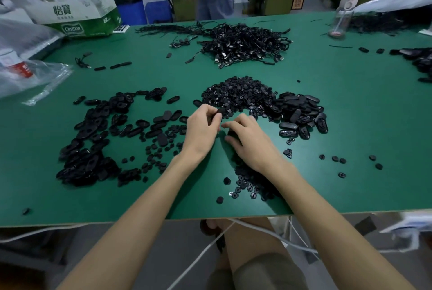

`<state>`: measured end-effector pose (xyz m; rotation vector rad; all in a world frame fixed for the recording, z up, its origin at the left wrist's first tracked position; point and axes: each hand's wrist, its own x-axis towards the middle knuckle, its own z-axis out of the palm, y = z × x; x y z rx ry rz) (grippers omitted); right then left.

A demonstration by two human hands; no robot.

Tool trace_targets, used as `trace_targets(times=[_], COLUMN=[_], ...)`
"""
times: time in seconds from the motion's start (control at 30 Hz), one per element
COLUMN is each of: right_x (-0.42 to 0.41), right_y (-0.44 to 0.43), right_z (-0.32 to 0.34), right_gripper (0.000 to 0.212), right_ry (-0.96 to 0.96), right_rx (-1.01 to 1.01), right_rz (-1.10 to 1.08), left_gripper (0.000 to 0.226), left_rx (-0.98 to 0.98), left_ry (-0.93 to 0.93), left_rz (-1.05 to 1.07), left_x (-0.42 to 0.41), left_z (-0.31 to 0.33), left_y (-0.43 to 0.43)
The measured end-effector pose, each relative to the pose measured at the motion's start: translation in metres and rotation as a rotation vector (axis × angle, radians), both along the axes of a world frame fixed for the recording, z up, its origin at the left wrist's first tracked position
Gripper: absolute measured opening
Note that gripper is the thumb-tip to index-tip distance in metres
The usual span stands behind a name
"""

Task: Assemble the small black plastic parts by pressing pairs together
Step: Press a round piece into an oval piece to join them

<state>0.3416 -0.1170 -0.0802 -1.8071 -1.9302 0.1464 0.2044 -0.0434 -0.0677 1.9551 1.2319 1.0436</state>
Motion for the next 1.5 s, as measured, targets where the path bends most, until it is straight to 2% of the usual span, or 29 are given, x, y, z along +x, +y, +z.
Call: trace_targets(times=[0.13, 0.3, 0.4, 0.57, 0.77, 1.1, 1.23, 1.5], right_x=[0.003, 0.005, 0.007, 0.021, 0.023, 0.025, 0.026, 0.027], right_y=[0.004, 0.002, -0.001, -0.007, -0.009, -0.006, -0.004, -0.002], right_z=[-0.005, -0.006, 0.001, 0.01, 0.009, 0.005, 0.002, 0.0], right_gripper=[0.02, 0.012, 0.012, 0.011, 0.011, 0.009, 0.006, 0.005], right_ry=[0.006, 0.06, 0.312, 0.734, 0.986, 1.061, 1.062, 0.949], right_rx=[0.054, 0.165, 0.202, 0.143, 0.163, 0.17, 0.17, 0.199], right_rz=[-0.06, -0.132, -0.185, -0.214, -0.208, -0.205, -0.199, -0.163], left_gripper=[0.002, 0.01, 0.019, 0.03, 0.035, 0.025, 0.03, 0.033], left_rx=[-0.086, -0.123, -0.138, -0.16, -0.168, -0.204, -0.24, -0.236], left_ry=[-0.167, -0.258, -0.267, -0.233, -0.253, -0.285, -0.291, -0.309], left_rz=[-0.03, -0.063, -0.102, -0.185, -0.262, -0.313, -0.305, -0.309], left_x=[0.012, 0.009, 0.006, 0.007, 0.009, 0.007, 0.007, 0.005], left_z=[-0.004, -0.007, -0.006, -0.008, -0.009, -0.008, -0.007, -0.006], left_y=[-0.007, -0.012, -0.013, -0.014, -0.016, -0.019, -0.019, -0.017])
